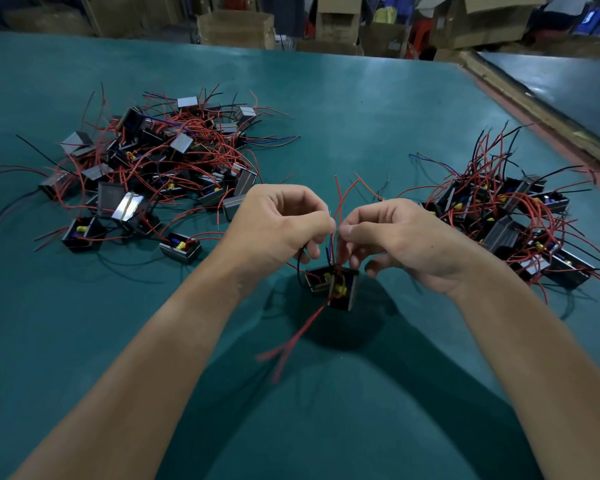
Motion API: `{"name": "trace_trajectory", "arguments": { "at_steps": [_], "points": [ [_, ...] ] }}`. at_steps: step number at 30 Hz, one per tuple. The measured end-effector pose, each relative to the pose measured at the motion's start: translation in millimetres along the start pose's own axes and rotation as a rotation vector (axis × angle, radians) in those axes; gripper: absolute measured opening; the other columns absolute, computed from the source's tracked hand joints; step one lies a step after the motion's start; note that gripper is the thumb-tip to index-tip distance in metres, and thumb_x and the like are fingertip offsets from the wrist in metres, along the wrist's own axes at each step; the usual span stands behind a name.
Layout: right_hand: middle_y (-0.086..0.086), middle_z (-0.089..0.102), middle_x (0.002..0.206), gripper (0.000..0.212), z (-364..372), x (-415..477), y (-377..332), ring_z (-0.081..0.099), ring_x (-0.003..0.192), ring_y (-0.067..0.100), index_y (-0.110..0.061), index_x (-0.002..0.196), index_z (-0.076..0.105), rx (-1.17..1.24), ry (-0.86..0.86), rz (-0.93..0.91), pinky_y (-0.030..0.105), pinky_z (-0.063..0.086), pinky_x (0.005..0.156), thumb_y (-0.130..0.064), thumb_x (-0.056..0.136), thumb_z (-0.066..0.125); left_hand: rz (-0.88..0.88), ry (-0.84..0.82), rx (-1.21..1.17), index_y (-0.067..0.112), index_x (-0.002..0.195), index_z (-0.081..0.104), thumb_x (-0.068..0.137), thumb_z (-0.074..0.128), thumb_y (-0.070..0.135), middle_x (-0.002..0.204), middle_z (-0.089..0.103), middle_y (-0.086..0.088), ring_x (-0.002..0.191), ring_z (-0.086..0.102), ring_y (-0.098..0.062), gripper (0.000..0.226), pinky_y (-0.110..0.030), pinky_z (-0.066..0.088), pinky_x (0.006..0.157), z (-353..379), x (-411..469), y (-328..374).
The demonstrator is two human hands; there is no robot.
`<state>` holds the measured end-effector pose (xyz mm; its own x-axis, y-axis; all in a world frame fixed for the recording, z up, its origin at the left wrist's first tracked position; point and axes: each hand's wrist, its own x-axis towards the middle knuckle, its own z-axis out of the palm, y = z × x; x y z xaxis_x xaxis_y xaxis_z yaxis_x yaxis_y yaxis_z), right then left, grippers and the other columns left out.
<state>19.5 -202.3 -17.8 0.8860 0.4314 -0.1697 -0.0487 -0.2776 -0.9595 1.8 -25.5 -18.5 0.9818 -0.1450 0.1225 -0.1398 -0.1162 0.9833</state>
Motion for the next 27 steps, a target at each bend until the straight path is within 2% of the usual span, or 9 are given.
{"name": "trace_trajectory", "arguments": {
  "at_steps": [5, 9, 12, 14, 17, 19, 21, 23, 27],
  "points": [
    [0.004, 0.067, 0.062, 0.017, 4.2, 0.9, 1.2, 0.055, 0.051, 0.014, -0.009, 0.08, 0.065, -0.087, 0.027, 0.004, 0.02, 0.043, 0.046, -0.009, 0.096, 0.06, 0.038, -0.089, 0.045, 0.006, 0.07, 0.063, 0.072, 0.063, 0.004, 0.05, 0.057, -0.001, 0.047, 0.051, -0.017, 0.002, -0.025, 0.044, 0.05, -0.3, -4.0, 3.9],
    [0.002, 0.063, 0.056, 0.02, 5.6, 2.1, 2.9, 0.052, 0.044, 0.011, -0.009, 0.079, 0.067, -0.127, 0.051, -0.017, 0.019, 0.041, 0.043, -0.013, 0.098, 0.06, 0.037, -0.068, 0.103, 0.008, 0.075, 0.066, 0.084, 0.062, -0.007, 0.051, 0.059, 0.002, 0.047, 0.051, -0.015, 0.018, -0.023, 0.044, 0.049, -0.8, -3.0, 2.1],
    [0.008, 0.057, 0.055, 0.023, 5.6, 3.9, 5.5, 0.048, 0.042, 0.012, -0.01, 0.074, 0.068, -0.133, 0.08, -0.046, 0.021, 0.039, 0.042, -0.012, 0.097, 0.062, 0.062, 0.002, 0.159, 0.011, 0.071, 0.068, 0.086, 0.069, 0.008, 0.054, 0.063, 0.0, 0.051, 0.054, -0.012, 0.016, -0.024, 0.046, 0.051, -1.8, -1.3, 0.5],
    [0.006, 0.054, 0.051, 0.023, 5.9, 4.8, 6.8, 0.045, 0.042, 0.014, -0.01, 0.073, 0.068, -0.146, 0.075, -0.05, 0.022, 0.038, 0.043, -0.013, 0.096, 0.063, 0.097, 0.03, 0.29, 0.015, 0.072, 0.071, 0.081, 0.075, 0.024, 0.063, 0.068, -0.006, 0.057, 0.056, -0.021, 0.013, -0.034, 0.049, 0.058, -3.7, 0.6, -1.5],
    [0.002, 0.053, 0.048, 0.026, 6.6, 6.1, 8.4, 0.043, 0.042, 0.013, -0.014, 0.069, 0.068, -0.155, 0.06, -0.048, 0.023, 0.036, 0.043, -0.013, 0.095, 0.064, 0.022, -0.121, 0.532, 0.027, 0.082, 0.073, 0.07, 0.079, 0.046, 0.078, 0.064, -0.003, 0.073, 0.056, -0.025, 0.023, -0.031, 0.046, 0.064, -13.5, -0.5, -0.5],
    [0.0, 0.055, 0.048, 0.025, 6.0, 6.0, 8.5, 0.044, 0.042, 0.012, -0.014, 0.071, 0.07, -0.169, 0.052, -0.05, 0.023, 0.037, 0.044, -0.014, 0.095, 0.064, -0.094, -0.279, 0.563, 0.03, 0.091, 0.073, 0.071, 0.083, 0.041, 0.084, 0.06, 0.002, 0.073, 0.054, -0.015, 0.025, -0.021, 0.042, 0.062, -21.6, -2.1, 1.7],
    [-0.001, 0.055, 0.049, 0.024, 4.6, 5.7, 8.3, 0.044, 0.045, 0.012, -0.016, 0.071, 0.073, -0.182, 0.047, -0.06, 0.023, 0.038, 0.046, -0.015, 0.094, 0.065, -0.157, -0.335, 0.54, 0.03, 0.095, 0.072, 0.07, 0.084, 0.033, 0.09, 0.06, 0.002, 0.076, 0.054, -0.011, 0.028, -0.017, 0.041, 0.062, -27.0, -3.1, 2.4],
    [0.002, 0.053, 0.052, 0.024, 2.7, 5.1, 7.8, 0.042, 0.048, 0.015, -0.019, 0.07, 0.075, -0.199, 0.043, -0.078, 0.026, 0.037, 0.048, -0.017, 0.093, 0.068, -0.123, -0.3, 0.546, 0.03, 0.093, 0.072, 0.068, 0.087, 0.024, 0.092, 0.062, 0.002, 0.081, 0.057, -0.011, 0.03, -0.019, 0.045, 0.066, -28.0, -2.6, 1.9],
    [0.002, 0.052, 0.053, 0.019, 0.4, 3.9, 7.9, 0.04, 0.053, 0.02, -0.017, 0.072, 0.076, -0.218, 0.026, -0.095, 0.026, 0.034, 0.047, -0.018, 0.091, 0.07, -0.061, -0.179, 0.791, 0.03, 0.087, 0.071, 0.07, 0.084, 0.017, 0.082, 0.067, 0.009, 0.084, 0.061, -0.013, 0.026, -0.028, 0.049, 0.079, -26.0, 0.4, -5.7]
  ]
}}
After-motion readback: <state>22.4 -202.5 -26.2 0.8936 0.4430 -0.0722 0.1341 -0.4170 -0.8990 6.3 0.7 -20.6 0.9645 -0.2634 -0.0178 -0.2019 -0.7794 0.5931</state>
